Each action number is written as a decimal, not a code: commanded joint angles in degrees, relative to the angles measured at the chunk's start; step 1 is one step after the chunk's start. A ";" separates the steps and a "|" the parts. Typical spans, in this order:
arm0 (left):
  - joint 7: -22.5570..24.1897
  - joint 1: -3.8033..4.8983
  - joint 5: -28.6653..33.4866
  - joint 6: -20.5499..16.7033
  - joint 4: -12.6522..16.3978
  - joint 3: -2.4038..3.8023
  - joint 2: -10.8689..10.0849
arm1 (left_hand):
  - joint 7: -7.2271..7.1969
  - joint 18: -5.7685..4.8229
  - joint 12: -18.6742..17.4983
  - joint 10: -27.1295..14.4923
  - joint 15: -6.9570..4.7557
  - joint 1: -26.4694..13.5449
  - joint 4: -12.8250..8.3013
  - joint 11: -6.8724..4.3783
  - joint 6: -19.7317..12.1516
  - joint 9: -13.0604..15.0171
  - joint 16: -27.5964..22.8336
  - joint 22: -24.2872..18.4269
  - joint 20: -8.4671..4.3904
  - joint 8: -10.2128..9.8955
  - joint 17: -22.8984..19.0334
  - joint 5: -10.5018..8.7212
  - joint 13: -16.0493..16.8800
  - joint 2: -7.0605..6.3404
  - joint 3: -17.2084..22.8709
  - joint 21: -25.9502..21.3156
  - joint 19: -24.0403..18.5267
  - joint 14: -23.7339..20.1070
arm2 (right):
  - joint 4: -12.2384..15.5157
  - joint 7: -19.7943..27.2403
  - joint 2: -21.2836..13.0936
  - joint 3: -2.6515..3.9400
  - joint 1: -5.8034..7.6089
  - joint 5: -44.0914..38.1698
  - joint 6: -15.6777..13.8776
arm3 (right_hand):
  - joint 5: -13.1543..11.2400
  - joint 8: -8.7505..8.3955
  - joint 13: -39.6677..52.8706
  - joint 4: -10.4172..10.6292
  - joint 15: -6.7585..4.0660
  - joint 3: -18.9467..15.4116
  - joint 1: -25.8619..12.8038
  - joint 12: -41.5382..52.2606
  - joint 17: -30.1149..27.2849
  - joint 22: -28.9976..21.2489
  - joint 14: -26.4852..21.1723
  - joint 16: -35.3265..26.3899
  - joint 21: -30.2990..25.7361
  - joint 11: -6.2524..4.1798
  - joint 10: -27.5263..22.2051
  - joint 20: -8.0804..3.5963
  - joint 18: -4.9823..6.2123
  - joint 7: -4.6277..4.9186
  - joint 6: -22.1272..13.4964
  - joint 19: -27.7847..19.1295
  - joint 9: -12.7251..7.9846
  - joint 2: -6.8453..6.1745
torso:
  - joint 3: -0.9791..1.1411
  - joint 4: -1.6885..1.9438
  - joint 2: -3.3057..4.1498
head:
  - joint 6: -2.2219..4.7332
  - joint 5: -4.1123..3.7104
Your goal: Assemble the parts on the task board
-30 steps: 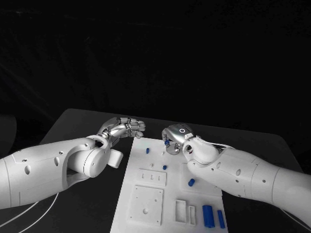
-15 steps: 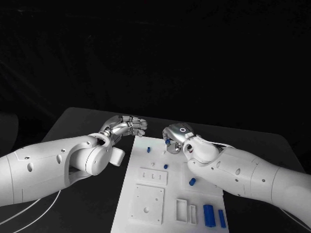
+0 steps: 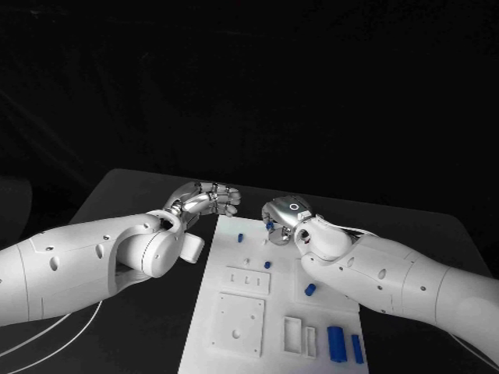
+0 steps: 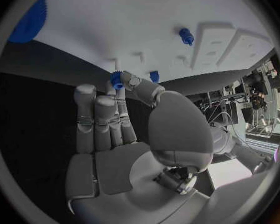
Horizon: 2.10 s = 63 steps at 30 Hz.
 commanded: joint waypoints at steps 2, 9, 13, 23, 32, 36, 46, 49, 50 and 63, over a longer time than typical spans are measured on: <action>0.64 0.08 -0.32 0.71 -0.02 0.07 0.25 | 0.39 0.46 -0.34 -0.21 -0.07 -0.41 0.05 0.17 -0.01 0.08 -0.32 1.15 -0.16 -0.33 0.07 -0.32 -0.10 -0.03 0.39 0.35 -0.25 0.50 | -0.22 0.33 0.08 -0.02 -0.09 -0.13 0.96 | 0.21 -0.37 5.15 0.06 -1.21 0.45 0.54 0.07 -0.11 1.13 -1.00 0.23 0.37 -0.56 3.31 -0.09 5.43 -0.04 0.43 -0.06 0.07 -0.17 | -0.39 0.21 0.10 | -0.06 -0.08; 0.64 0.08 -0.29 0.63 0.03 0.07 0.10 | 0.39 0.45 -0.37 -0.20 -0.07 -0.43 0.06 0.16 -0.01 0.09 -0.35 1.14 -0.15 -0.34 0.10 -0.32 -0.10 -0.03 0.39 0.36 -0.25 0.51 | -0.53 0.45 0.27 -0.04 -0.21 -0.03 1.21 | 0.21 -0.40 5.19 0.06 -1.20 0.49 0.51 0.03 -0.15 1.14 -1.02 0.24 0.40 -0.56 3.31 -0.04 5.43 -0.04 0.43 -0.10 0.11 -0.17 | -0.33 0.21 0.06 | -0.19 -0.06; 0.65 0.11 -0.29 0.60 0.10 0.08 0.05 | 0.39 0.45 -0.38 -0.19 -0.07 -0.45 0.06 0.17 -0.01 0.09 -0.37 1.14 -0.15 -0.34 0.12 -0.32 -0.10 -0.04 0.39 0.37 -0.26 0.51 | -0.55 0.50 0.35 -0.05 -0.33 -0.02 1.43 | 0.21 -0.42 5.21 0.06 -1.20 0.51 0.49 0.01 -0.17 1.14 -1.03 0.24 0.41 -0.56 3.31 -0.02 5.43 -0.03 0.43 -0.12 0.13 -0.16 | -0.34 0.27 0.12 | -0.11 -0.11; 0.52 0.45 -0.29 0.55 -0.23 0.08 0.07 | 0.40 0.44 -0.42 -0.18 -0.05 -0.46 0.05 0.18 -0.02 0.11 -0.44 1.13 -0.14 -0.36 0.15 -0.32 -0.10 -0.05 0.39 0.38 -0.29 0.48 | -0.85 0.33 0.56 -0.06 -0.44 0.19 1.98 | 0.22 -0.47 5.27 0.03 -1.20 0.53 0.43 -0.04 -0.23 1.14 -1.05 0.26 0.44 -0.55 3.31 0.03 5.43 -0.03 0.44 -0.18 0.17 -0.14 | -0.29 0.04 0.12 | -0.22 0.14; 0.55 0.58 -0.29 0.60 -0.18 0.08 0.18 | 0.40 0.44 -0.45 -0.17 -0.04 -0.45 0.04 0.20 -0.01 0.12 -0.49 1.13 -0.14 -0.37 0.18 -0.32 -0.11 -0.06 0.41 0.38 -0.32 0.46 | -1.43 0.25 0.65 -0.09 -0.44 0.29 2.21 | 0.27 -0.57 5.33 0.00 -1.18 0.61 0.36 -0.15 -0.32 1.12 -1.10 0.24 0.44 -0.52 3.25 0.08 5.43 0.00 0.39 -0.30 0.22 -0.13 | -0.31 0.14 0.14 | -0.31 -0.02; 0.56 0.63 -0.29 0.49 -0.15 0.08 0.11 | 0.40 0.44 -0.46 -0.16 -0.04 -0.44 0.02 0.21 -0.01 0.13 -0.51 1.13 -0.14 -0.37 0.20 -0.32 -0.11 -0.07 0.41 0.38 -0.34 0.45 | -1.53 0.46 0.71 -0.10 -0.44 0.73 2.12 | 0.27 -0.63 5.36 -0.02 -1.16 0.63 0.30 -0.21 -0.36 1.11 -1.12 0.24 0.45 -0.51 3.21 0.11 5.43 0.02 0.37 -0.36 0.24 -0.16 | -0.30 0.12 0.17 | -0.29 0.11; 0.56 0.67 -0.29 0.45 -0.13 0.08 0.06 | 0.40 0.44 -0.50 -0.16 -0.03 -0.44 0.02 0.23 -0.02 0.14 -0.55 1.12 -0.13 -0.39 0.23 -0.32 -0.11 -0.09 0.42 0.39 -0.35 0.45 | -1.52 1.76 0.87 -0.13 -0.44 3.17 3.14 | 0.59 -3.08 4.89 0.26 0.42 -0.12 -0.88 -2.60 -1.21 0.90 -1.10 0.15 0.28 1.10 -0.55 0.24 5.43 1.56 -2.87 -0.91 -0.32 -1.50 | -0.39 0.11 0.11 | -0.42 0.19; 0.57 0.70 -0.29 0.44 -0.14 0.08 0.06 | 0.40 0.44 -0.50 -0.15 -0.03 -0.44 0.02 0.23 -0.01 0.14 -0.56 1.12 -0.13 -0.39 0.24 -0.32 -0.11 -0.08 0.43 0.40 -0.36 0.46 | -1.54 1.76 0.87 -0.14 -0.44 3.17 3.47 | 0.60 -3.13 4.90 0.29 0.45 -0.19 -0.87 -2.57 -1.26 0.88 -1.08 0.19 0.28 1.13 -0.61 0.19 5.43 1.59 -2.89 -0.89 -0.31 -1.45 | -0.38 0.07 0.15 | -0.45 0.22; 0.56 0.71 -0.29 0.46 -0.14 0.08 0.06 | 0.40 0.44 -0.51 -0.15 -0.03 -0.44 0.02 0.23 -0.01 0.14 -0.57 1.12 -0.13 -0.39 0.25 -0.32 -0.11 -0.08 0.43 0.40 -0.36 0.46 | -1.54 1.75 0.86 -0.14 -0.44 3.17 3.54 | 0.60 -3.11 4.93 0.30 0.45 -0.23 -0.86 -2.52 -1.28 0.88 -1.08 0.21 0.28 1.12 -0.55 0.17 5.43 1.57 -2.82 -0.88 -0.29 -1.42 | -0.39 0.08 0.15 | -0.51 0.21; 0.51 0.85 -0.29 0.41 -0.07 0.08 -0.04 | 0.41 0.44 -0.54 -0.13 -0.03 -0.49 0.05 0.25 -0.02 0.16 -0.61 1.12 -0.12 -0.41 0.29 -0.32 -0.12 -0.10 0.42 0.42 -0.37 0.47 | -1.92 1.79 0.93 -0.17 -0.44 4.04 3.07 | 0.61 -3.96 4.78 0.82 0.81 -1.26 -1.47 -2.74 -1.73 0.77 -1.14 0.48 0.23 1.51 -1.89 0.07 5.43 2.00 -3.70 -0.90 -0.37 -2.49 | -0.43 0.04 0.12 | -0.56 0.24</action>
